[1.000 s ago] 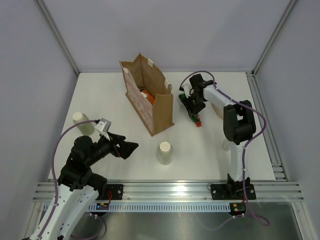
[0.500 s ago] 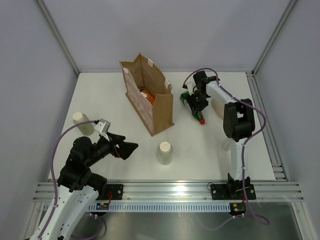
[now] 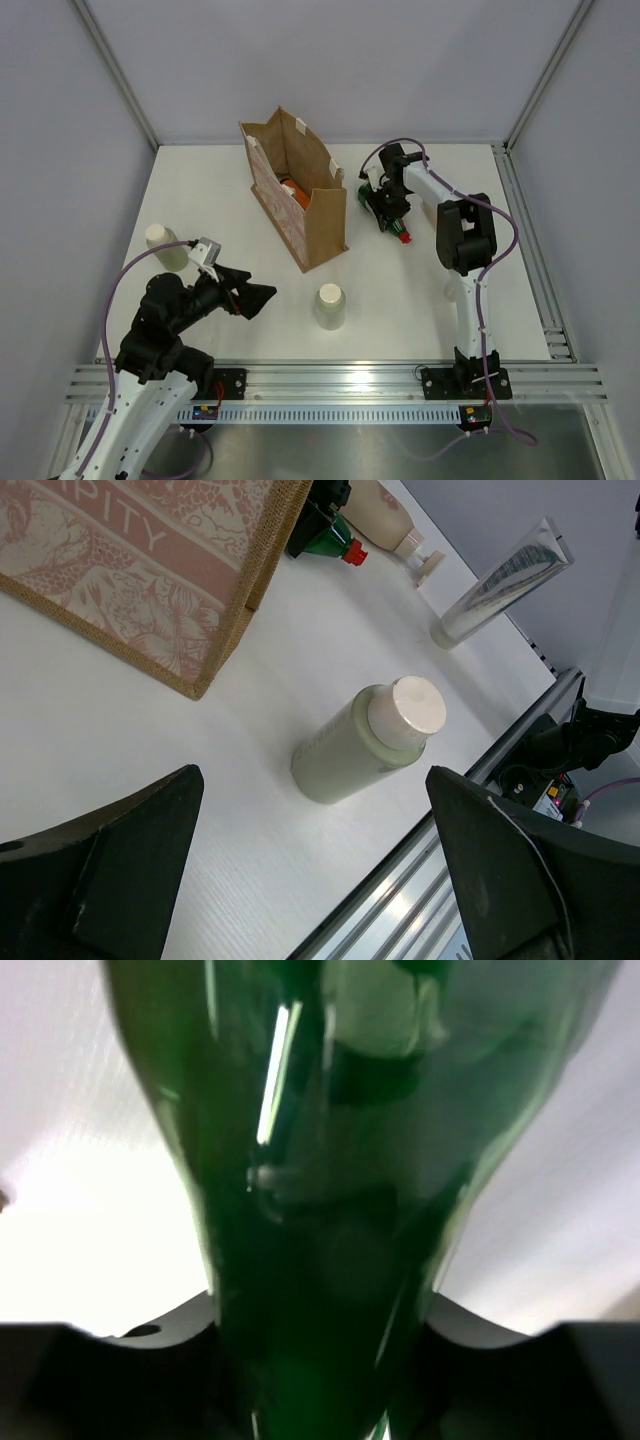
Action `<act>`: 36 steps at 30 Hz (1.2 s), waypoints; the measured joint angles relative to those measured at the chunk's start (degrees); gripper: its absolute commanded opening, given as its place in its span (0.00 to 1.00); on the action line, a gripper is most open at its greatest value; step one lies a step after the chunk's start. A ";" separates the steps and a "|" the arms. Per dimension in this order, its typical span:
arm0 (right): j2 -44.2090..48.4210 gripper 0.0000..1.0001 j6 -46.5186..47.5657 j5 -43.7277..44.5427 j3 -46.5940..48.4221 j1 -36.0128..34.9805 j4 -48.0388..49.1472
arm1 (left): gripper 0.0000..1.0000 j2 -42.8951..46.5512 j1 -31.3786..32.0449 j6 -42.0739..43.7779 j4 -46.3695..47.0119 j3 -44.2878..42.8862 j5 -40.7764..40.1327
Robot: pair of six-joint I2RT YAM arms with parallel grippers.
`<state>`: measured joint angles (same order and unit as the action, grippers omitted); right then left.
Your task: Place the personal care products into the canvas bag
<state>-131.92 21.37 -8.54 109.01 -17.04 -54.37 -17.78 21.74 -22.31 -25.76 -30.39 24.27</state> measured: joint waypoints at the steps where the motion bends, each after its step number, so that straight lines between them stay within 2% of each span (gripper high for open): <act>1: -0.07 0.37 0.04 -0.02 0.15 -0.11 0.00 | 0.99 -0.04 0.00 0.00 0.07 0.00 0.00; 7: 0.17 0.20 -0.13 -2.67 -0.33 0.00 0.52 | 0.99 -0.33 0.00 0.02 0.15 0.00 0.28; 10: 0.98 0.00 -0.85 -7.63 -1.88 0.94 0.42 | 0.99 -0.33 0.00 0.00 0.17 0.00 0.63; 17: 5.95 0.00 -3.39 -22.69 -10.84 7.10 0.04 | 0.99 -0.02 0.00 -0.04 0.20 0.00 1.09; 21: 10.99 0.00 -4.39 -27.98 -14.82 9.84 -0.63 | 0.99 0.48 0.00 -0.26 0.31 0.00 1.31; 26: 20.11 0.00 -5.20 -32.94 -15.78 9.79 -1.36 | 0.99 0.85 0.00 -1.07 0.35 0.00 1.27; 30: 27.34 0.00 -5.57 -34.12 -13.42 9.46 -3.78 | 0.99 1.18 0.00 -2.27 -0.79 -0.04 -0.66; 36: 31.23 0.00 -4.35 -27.45 0.63 5.42 -8.63 | 0.99 1.18 0.00 -5.70 -4.04 -1.22 -7.43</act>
<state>-100.68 17.02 -35.99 109.65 -11.62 -63.00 -16.60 21.74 -28.01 -29.80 -31.62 16.84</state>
